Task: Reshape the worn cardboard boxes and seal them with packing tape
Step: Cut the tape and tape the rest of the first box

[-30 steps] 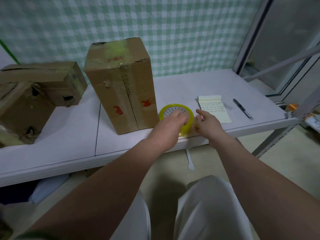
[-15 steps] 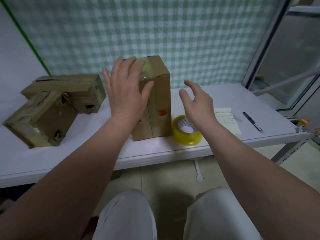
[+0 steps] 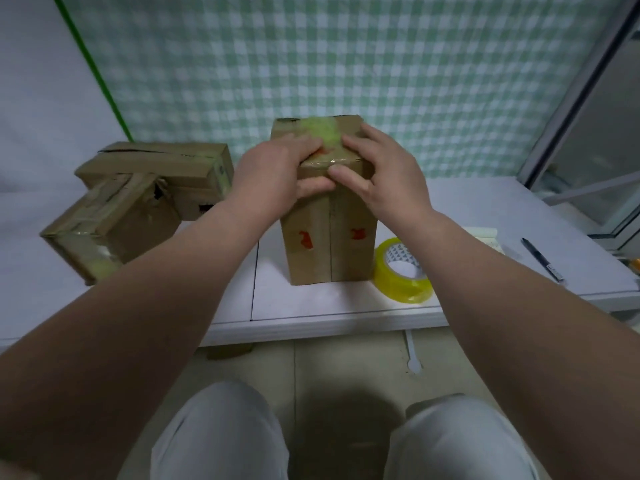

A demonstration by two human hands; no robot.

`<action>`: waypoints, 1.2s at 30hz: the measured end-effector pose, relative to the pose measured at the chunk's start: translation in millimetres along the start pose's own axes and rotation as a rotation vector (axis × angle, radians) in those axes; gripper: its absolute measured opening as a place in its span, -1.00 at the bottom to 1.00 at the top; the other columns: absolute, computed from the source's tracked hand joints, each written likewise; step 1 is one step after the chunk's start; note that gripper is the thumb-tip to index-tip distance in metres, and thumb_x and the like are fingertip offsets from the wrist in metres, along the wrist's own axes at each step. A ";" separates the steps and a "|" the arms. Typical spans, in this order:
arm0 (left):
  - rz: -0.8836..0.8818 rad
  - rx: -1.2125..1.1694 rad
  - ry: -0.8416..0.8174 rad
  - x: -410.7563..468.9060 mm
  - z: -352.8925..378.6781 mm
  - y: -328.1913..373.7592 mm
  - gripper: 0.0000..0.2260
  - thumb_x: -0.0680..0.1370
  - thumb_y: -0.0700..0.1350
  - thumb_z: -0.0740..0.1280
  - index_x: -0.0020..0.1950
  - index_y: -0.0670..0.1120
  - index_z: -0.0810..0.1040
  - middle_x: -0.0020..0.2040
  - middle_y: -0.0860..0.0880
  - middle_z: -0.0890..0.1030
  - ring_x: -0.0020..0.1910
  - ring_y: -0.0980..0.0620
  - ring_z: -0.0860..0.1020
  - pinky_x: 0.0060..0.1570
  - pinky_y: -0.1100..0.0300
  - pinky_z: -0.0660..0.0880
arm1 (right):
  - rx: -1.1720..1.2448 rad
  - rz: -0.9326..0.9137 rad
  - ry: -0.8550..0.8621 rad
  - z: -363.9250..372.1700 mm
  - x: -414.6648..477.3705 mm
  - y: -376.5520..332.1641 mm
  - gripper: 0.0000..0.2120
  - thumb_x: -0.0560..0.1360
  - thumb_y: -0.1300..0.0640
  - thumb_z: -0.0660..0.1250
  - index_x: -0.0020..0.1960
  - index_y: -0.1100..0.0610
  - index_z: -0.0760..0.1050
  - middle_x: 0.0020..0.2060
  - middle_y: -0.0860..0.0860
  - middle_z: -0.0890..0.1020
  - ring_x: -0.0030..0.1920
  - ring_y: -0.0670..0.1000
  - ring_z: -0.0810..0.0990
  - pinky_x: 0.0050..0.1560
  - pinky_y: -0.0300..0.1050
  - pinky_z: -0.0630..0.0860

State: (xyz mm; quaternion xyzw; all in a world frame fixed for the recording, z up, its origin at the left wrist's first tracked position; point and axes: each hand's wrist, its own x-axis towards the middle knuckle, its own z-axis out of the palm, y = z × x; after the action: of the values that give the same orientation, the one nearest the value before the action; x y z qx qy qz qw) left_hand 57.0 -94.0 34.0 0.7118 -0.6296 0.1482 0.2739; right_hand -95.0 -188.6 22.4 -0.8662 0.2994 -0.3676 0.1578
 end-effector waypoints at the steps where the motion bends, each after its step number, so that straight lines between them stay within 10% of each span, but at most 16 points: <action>1: 0.009 0.031 -0.003 -0.4 2.2 -1.9 -0.48 0.42 0.25 0.37 0.27 -0.01 0.51 0.18 -0.06 0.59 0.12 -0.10 0.54 0.03 0.04 0.45 | -0.015 0.001 0.021 2.4 -1.1 0.1 -0.46 0.43 -0.22 0.37 0.36 -0.06 0.45 0.45 -0.02 0.35 0.41 0.02 0.35 0.31 -0.08 0.31; 13: 0.052 0.081 -0.059 -12.8 1.2 -9.5 -0.28 0.29 0.18 0.52 0.36 0.01 0.34 0.23 -0.02 0.48 0.19 -0.05 0.45 0.05 0.07 0.39 | -0.260 -0.022 -0.056 7.8 -12.6 -9.6 -0.14 0.27 -0.15 0.55 0.45 -0.02 0.26 0.46 -0.05 0.21 0.31 0.06 0.42 0.07 0.00 0.49; 20: -0.256 -0.214 -0.022 -34.9 -13.4 -19.6 -0.50 0.56 0.27 0.11 0.43 0.07 0.36 0.52 -0.06 0.21 0.50 -0.11 0.10 0.45 -0.10 0.11 | 0.325 0.267 0.047 15.6 -34.8 -20.8 -0.14 0.38 -0.32 0.36 0.52 -0.03 0.10 0.49 0.00 0.22 0.46 -0.01 0.24 0.39 0.01 0.32; 23: -0.487 -0.473 0.059 -51.6 -23.9 -37.2 -0.66 0.63 0.17 0.05 0.30 0.12 0.46 0.40 -0.05 0.38 0.41 -0.08 0.30 0.34 -0.03 0.28 | 0.280 0.389 -0.090 21.9 -45.7 -33.3 -0.35 0.50 -0.27 0.23 0.49 0.01 0.25 0.37 0.04 0.45 0.37 0.04 0.40 0.28 -0.14 0.31; 26: -0.757 -0.966 0.175 -68.9 -34.4 -48.2 -0.86 0.62 -0.02 0.20 0.15 0.14 0.48 0.12 0.01 0.55 -0.07 0.05 0.60 -0.24 0.19 0.54 | 0.258 0.286 -0.191 28.6 -51.8 -53.3 -0.50 0.54 -0.19 0.25 0.41 -0.02 0.38 0.28 0.00 0.54 0.28 0.04 0.48 0.14 -0.17 0.35; 30: -0.989 -1.479 0.252 -98.6 -42.9 -71.4 -0.42 0.55 -0.25 0.31 0.48 0.08 0.20 0.21 0.00 0.47 0.00 -0.01 0.60 -0.22 0.03 0.59 | 0.402 0.323 -0.206 38.8 -52.8 -71.9 -0.45 0.47 -0.29 0.26 0.37 -0.06 0.43 0.26 -0.10 0.54 0.24 -0.05 0.50 0.27 -0.06 0.42; 36: -0.892 -1.540 -0.005 -144.8 -32.3 -96.6 -0.01 0.28 -0.44 0.41 0.54 0.17 0.05 0.36 -0.12 0.47 0.23 -0.14 0.53 -0.05 -0.03 0.60 | 0.535 0.392 -0.150 40.2 -63.0 -81.5 -0.68 0.45 -0.28 0.29 -0.10 -0.02 0.54 0.14 -0.21 0.56 0.11 -0.18 0.50 0.14 -0.14 0.42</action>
State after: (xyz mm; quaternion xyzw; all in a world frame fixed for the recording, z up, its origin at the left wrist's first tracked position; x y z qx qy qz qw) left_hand 132.1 48.2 -40.0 0.5095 -0.2193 -0.4381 0.7074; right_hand -67.5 -83.7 1.1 -0.7448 0.3407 -0.3309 0.4687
